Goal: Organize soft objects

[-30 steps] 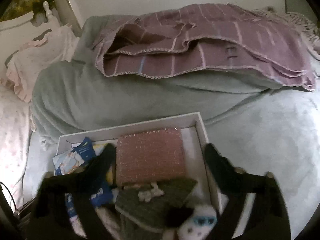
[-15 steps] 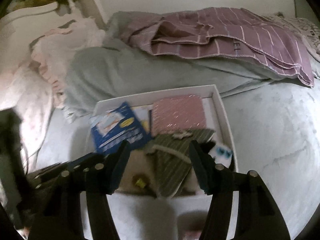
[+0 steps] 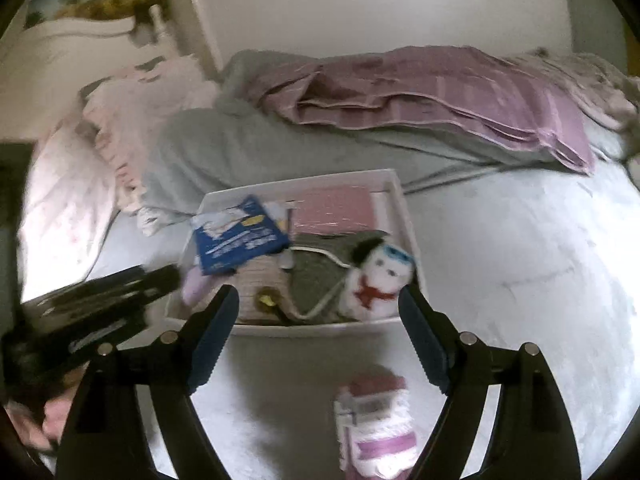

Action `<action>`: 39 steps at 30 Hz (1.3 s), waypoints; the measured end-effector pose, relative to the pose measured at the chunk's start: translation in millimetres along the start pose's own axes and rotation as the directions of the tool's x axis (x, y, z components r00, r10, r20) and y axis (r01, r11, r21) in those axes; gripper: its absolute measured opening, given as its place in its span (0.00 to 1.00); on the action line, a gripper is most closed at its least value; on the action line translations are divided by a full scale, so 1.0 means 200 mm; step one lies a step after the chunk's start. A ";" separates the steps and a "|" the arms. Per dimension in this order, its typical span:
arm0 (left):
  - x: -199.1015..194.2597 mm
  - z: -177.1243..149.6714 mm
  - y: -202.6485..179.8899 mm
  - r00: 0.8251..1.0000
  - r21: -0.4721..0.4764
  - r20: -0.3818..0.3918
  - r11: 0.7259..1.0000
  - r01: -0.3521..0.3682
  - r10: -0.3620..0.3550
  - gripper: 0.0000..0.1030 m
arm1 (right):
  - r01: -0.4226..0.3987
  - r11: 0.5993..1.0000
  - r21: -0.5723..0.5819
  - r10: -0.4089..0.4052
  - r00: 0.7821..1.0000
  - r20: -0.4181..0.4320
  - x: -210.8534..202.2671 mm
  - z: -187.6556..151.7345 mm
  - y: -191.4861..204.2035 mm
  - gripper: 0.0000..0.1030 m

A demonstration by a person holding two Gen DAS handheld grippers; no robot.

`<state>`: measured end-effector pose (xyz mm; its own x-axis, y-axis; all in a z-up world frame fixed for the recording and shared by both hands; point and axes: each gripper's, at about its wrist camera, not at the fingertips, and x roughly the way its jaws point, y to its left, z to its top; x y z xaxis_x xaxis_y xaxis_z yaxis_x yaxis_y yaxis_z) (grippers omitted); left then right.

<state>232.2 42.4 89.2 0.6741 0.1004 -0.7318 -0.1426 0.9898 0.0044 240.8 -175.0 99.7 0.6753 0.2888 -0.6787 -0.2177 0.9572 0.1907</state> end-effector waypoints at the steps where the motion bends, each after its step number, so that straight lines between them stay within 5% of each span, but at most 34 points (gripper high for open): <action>1: -0.03 -0.02 -0.01 0.999 0.013 0.027 1.000 -0.023 0.022 0.48 | -0.001 1.000 0.005 0.001 1.000 0.012 -0.02 -0.01 -0.01 0.80; 5: -0.08 -0.13 -0.02 0.994 0.009 0.106 1.000 -0.030 0.029 0.68 | -0.001 1.000 -0.005 0.001 1.000 0.031 -0.10 -0.10 -0.03 0.82; 9: -0.02 -0.20 -0.03 0.994 -0.015 0.091 0.998 0.053 -0.051 0.68 | -0.007 0.999 -0.040 0.006 1.000 -0.019 -0.05 -0.19 -0.02 0.82; 13: 0.08 -0.26 -0.06 0.999 0.023 0.047 1.000 0.020 -0.022 0.67 | 0.032 0.998 -0.058 -0.031 0.999 0.020 0.00 -0.27 -0.01 0.81; 18: 0.17 -0.36 -0.03 0.996 -0.030 -0.003 0.996 0.089 -0.089 0.68 | 0.053 0.993 -0.101 -0.052 0.999 0.014 0.06 -0.35 -0.01 0.80; 39: 0.30 -0.43 -0.01 0.998 -0.054 0.009 0.996 0.069 -0.068 0.68 | 0.067 0.987 -0.148 -0.057 0.996 0.071 0.09 -0.43 0.03 0.80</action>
<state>211.4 38.7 -13.5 0.6887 0.0332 -0.7243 -0.1345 0.9875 -0.0825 191.7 -166.1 27.6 0.7351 0.2345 -0.6361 -0.2740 0.9610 0.0377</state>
